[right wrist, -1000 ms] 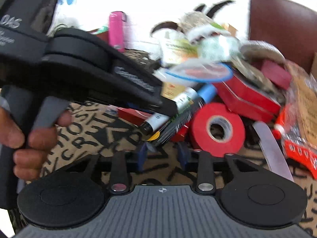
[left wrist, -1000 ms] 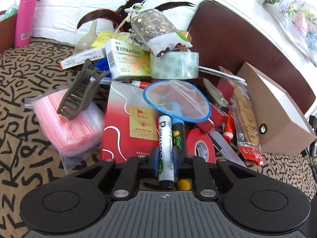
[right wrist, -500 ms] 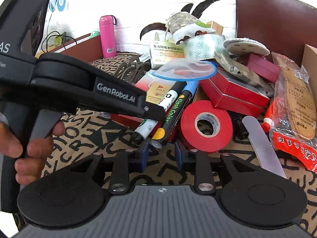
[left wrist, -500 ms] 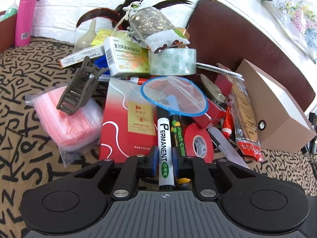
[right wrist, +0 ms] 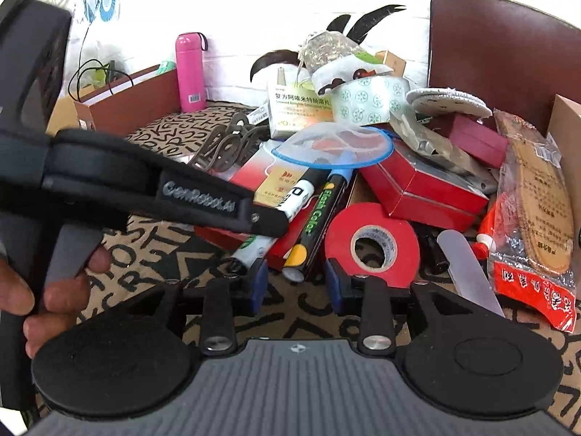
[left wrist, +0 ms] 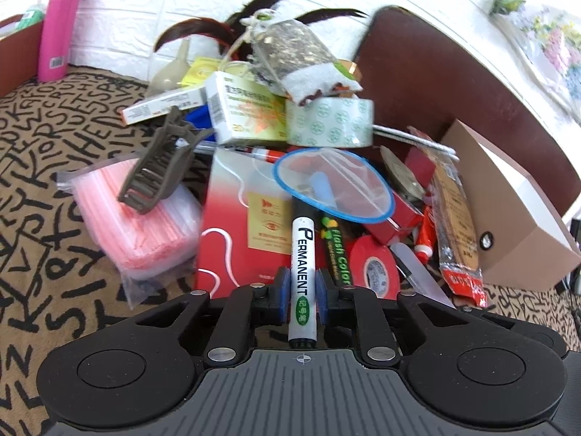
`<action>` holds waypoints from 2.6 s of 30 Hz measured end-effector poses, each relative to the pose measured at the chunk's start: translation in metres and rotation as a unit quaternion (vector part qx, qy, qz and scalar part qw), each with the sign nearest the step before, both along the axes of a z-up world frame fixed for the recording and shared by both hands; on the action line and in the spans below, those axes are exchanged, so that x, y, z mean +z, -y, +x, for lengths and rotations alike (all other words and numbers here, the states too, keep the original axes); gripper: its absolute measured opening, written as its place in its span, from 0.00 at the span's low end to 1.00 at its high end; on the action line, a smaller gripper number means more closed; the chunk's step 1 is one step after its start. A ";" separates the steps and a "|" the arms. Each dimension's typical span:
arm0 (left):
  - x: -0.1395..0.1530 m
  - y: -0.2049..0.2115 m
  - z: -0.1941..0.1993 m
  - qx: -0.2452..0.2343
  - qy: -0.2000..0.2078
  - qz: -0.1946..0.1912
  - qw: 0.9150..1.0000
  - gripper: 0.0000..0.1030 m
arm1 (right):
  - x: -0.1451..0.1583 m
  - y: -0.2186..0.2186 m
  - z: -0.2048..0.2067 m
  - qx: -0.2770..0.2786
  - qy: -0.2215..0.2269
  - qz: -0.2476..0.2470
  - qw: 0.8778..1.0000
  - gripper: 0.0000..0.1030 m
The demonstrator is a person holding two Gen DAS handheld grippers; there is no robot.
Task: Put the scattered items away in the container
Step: 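Grasp the blue Flash Color marker with the right gripper, then lift the white marker with the left gripper while the right lifts the blue marker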
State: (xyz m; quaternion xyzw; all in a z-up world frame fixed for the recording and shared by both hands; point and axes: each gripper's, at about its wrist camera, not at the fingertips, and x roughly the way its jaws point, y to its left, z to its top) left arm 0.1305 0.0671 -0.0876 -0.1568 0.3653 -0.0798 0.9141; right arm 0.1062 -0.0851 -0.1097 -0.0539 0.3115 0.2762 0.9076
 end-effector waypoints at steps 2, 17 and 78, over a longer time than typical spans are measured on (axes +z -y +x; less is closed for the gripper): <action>0.001 -0.001 0.003 0.001 0.001 0.005 1.000 0.28 | 0.000 -0.005 0.003 -0.001 0.005 -0.009 1.000 0.38; -0.017 0.011 -0.016 -0.046 -0.053 -0.026 0.997 0.11 | -0.006 0.007 -0.005 0.002 -0.037 -0.010 0.999 0.20; -0.023 0.068 -0.082 -0.117 -0.064 0.092 0.987 0.11 | -0.017 0.063 -0.069 -0.076 -0.110 0.015 0.991 0.17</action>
